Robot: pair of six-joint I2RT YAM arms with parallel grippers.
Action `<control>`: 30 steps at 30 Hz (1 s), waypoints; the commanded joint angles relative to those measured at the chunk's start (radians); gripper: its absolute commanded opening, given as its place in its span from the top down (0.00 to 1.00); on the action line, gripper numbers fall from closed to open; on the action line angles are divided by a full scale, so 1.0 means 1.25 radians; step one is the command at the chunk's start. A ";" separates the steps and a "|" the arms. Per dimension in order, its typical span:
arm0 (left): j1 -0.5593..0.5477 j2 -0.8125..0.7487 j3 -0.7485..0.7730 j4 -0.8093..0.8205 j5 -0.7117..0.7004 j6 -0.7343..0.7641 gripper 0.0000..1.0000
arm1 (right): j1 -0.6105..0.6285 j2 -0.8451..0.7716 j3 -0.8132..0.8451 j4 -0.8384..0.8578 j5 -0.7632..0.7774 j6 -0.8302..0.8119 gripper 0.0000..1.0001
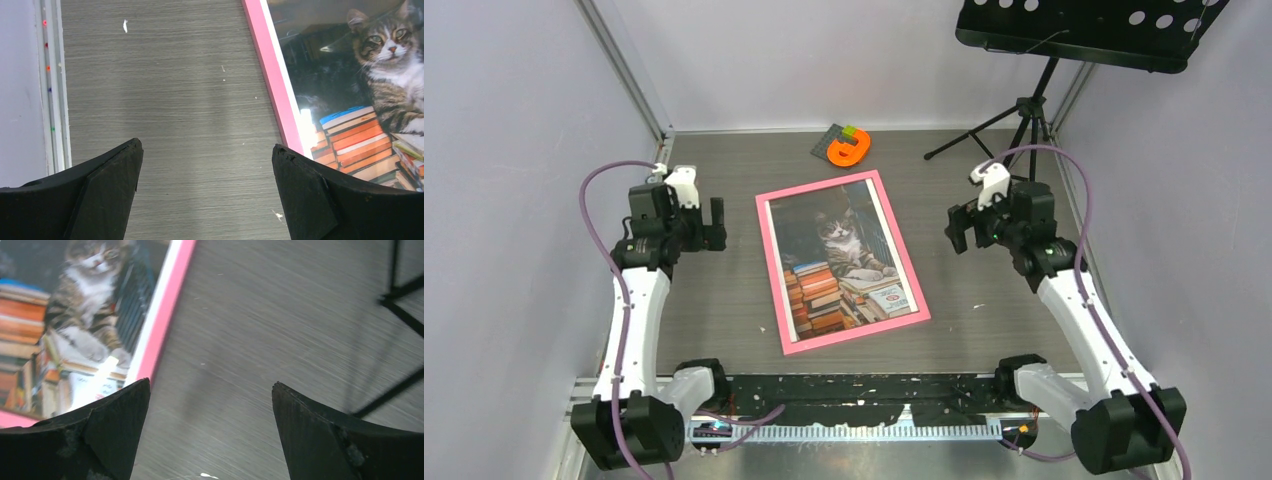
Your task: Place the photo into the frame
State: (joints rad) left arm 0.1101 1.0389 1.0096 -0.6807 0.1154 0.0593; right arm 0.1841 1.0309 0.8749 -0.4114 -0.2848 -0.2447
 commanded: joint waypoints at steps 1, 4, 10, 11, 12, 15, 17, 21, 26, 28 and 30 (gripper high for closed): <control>0.040 -0.041 0.010 0.014 0.094 -0.015 0.01 | -0.062 -0.049 -0.026 0.044 0.066 0.037 0.01; 0.068 -0.065 0.007 0.020 0.128 -0.019 0.00 | -0.108 -0.079 -0.027 0.044 0.063 0.060 0.04; 0.087 -0.140 -0.028 0.052 0.152 -0.014 0.01 | -0.135 -0.108 -0.010 0.007 0.133 0.108 0.05; 0.087 -0.152 -0.037 0.064 0.155 -0.014 0.00 | -0.136 -0.112 -0.012 0.006 0.134 0.110 0.05; 0.088 -0.165 -0.050 0.079 0.159 -0.014 0.00 | -0.136 -0.122 -0.018 0.008 0.133 0.114 0.04; 0.089 -0.207 -0.090 0.126 0.182 -0.014 0.00 | -0.160 -0.142 -0.030 0.022 0.139 0.121 0.05; 0.090 -0.236 -0.115 0.163 0.197 -0.016 0.01 | -0.168 -0.155 -0.036 0.028 0.147 0.119 0.04; 0.092 -0.284 -0.172 0.224 0.216 -0.027 0.00 | -0.177 -0.170 -0.043 0.039 0.156 0.100 0.04; 0.103 -0.319 -0.231 0.298 0.266 -0.043 0.01 | -0.184 -0.199 -0.068 0.062 0.172 0.084 0.05; 0.105 -0.329 -0.244 0.316 0.267 -0.043 0.00 | -0.186 -0.214 -0.080 0.073 0.166 0.074 0.05; 0.108 -0.338 -0.253 0.329 0.265 -0.043 0.00 | -0.188 -0.228 -0.090 0.083 0.160 0.067 0.05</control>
State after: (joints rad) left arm 0.2321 0.6441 0.7082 -0.3969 0.4091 0.0227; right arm -0.0433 0.7841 0.7795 -0.3794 -0.0937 -0.1333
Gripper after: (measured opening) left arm 0.994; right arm 0.955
